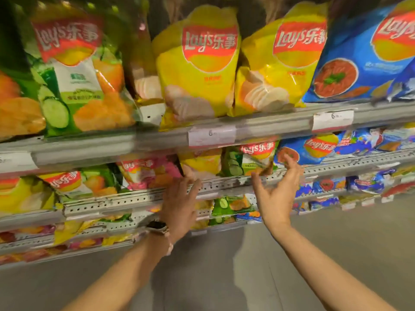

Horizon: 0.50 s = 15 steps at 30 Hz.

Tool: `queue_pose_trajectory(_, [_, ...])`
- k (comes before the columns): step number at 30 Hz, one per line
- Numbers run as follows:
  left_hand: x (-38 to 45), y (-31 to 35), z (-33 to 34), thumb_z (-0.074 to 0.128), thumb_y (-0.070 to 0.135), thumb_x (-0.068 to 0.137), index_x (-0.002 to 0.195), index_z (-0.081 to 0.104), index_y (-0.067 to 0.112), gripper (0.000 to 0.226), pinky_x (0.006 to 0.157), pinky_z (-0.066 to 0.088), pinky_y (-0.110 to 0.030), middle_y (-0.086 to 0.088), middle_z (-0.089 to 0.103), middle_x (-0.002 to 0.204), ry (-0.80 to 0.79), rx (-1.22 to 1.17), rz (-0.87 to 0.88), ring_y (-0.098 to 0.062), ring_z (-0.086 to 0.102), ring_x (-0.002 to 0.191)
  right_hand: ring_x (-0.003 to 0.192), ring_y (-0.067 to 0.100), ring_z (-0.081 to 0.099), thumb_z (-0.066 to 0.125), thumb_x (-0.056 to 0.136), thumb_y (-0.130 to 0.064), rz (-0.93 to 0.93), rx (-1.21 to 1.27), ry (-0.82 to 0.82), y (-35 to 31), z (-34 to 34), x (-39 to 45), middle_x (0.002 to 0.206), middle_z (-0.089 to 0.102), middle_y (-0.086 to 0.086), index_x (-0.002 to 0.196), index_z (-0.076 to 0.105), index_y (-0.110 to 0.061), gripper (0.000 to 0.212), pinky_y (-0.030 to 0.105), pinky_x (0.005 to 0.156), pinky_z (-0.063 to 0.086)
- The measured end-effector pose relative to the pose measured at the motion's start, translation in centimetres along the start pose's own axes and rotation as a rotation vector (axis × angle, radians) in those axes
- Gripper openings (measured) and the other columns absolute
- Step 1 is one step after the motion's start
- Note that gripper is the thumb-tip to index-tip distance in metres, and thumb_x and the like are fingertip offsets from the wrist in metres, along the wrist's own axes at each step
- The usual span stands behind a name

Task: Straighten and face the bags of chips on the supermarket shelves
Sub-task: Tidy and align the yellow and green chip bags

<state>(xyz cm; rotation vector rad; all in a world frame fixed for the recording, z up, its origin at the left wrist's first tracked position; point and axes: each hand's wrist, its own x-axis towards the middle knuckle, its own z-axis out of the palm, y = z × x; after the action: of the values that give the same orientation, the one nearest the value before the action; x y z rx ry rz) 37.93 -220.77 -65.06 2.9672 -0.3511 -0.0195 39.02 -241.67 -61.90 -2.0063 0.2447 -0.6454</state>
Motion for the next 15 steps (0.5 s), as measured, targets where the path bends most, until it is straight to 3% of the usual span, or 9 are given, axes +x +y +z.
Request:
queue_pose_trajectory(2, [0.9, 0.0, 1.8, 0.081, 0.017, 0.063, 0.144, 0.039, 0.016, 0.092, 0.096, 0.042, -0.047, -0.015, 0.042, 0.138, 0.034, 0.007, -0.025, -0.038, 0.045, 0.119, 0.134, 0.027, 0.033, 0.081, 0.073, -0.016, 0.046, -0.014, -0.056, 1.6, 0.7, 0.7, 0.144, 0.035, 0.016, 0.142, 0.03, -0.003, 0.087, 0.031, 0.111, 0.026])
queue_pose_trajectory(5, [1.5, -0.3, 3.9, 0.084, 0.026, 0.058, 0.146, 0.037, 0.019, 0.1, 0.096, 0.038, -0.047, -0.013, 0.049, 0.127, 0.052, 0.062, -0.076, -0.036, 0.047, 0.112, 0.14, 0.016, 0.026, 0.084, 0.069, -0.019, 0.089, 0.039, -0.133, 3.6, 1.8, 1.8, 0.152, 0.027, 0.007, 0.15, 0.018, -0.01, 0.105, 0.014, 0.11, 0.02])
queue_pose_trajectory(8, [1.7, -0.7, 5.3, 0.089, 0.027, 0.043, 0.137, 0.051, 0.015, 0.102, 0.09, 0.044, -0.047, -0.014, 0.058, 0.11, 0.128, 0.135, -0.067, -0.037, 0.056, 0.099, 0.129, 0.0, 0.035, 0.083, 0.07, -0.014, 0.103, 0.163, -0.181, 5.1, 2.7, 3.3, 0.142, 0.036, -0.007, 0.151, 0.012, -0.015, 0.107, 0.003, 0.101, 0.027])
queue_pose_trajectory(10, [1.9, -0.8, 5.7, 0.082, 0.033, 0.057, 0.145, 0.038, 0.021, 0.1, 0.098, 0.035, -0.043, -0.01, 0.053, 0.12, 0.076, 0.173, -0.07, -0.032, 0.05, 0.11, 0.117, -0.006, 0.045, 0.08, 0.073, -0.011, 0.103, 0.223, -0.186, 5.6, 3.0, 4.3, 0.131, 0.044, -0.014, 0.15, 0.018, -0.015, 0.099, 0.001, 0.094, 0.033])
queue_pose_trajectory(12, [2.0, -1.0, 6.0, 0.072, 0.042, 0.07, 0.151, 0.022, 0.027, 0.096, 0.103, 0.023, -0.037, -0.006, 0.043, 0.131, 0.028, 0.188, -0.098, -0.027, 0.039, 0.12, 0.097, -0.014, 0.053, 0.078, 0.076, -0.011, 0.078, 0.208, -0.163, 5.9, 3.3, 5.1, 0.113, 0.054, -0.019, 0.141, 0.036, -0.01, 0.078, -0.001, 0.082, 0.038])
queue_pose_trajectory(15, [2.1, -0.9, 6.1, 0.066, 0.045, 0.074, 0.151, 0.017, 0.029, 0.093, 0.104, 0.017, -0.035, -0.004, 0.038, 0.136, 0.018, 0.192, -0.117, -0.025, 0.034, 0.124, 0.076, -0.02, 0.054, 0.076, 0.078, -0.013, 0.036, 0.157, -0.148, 6.1, 3.6, 5.4, 0.087, 0.056, -0.025, 0.104, 0.055, -0.015, 0.034, -0.002, 0.066, 0.037])
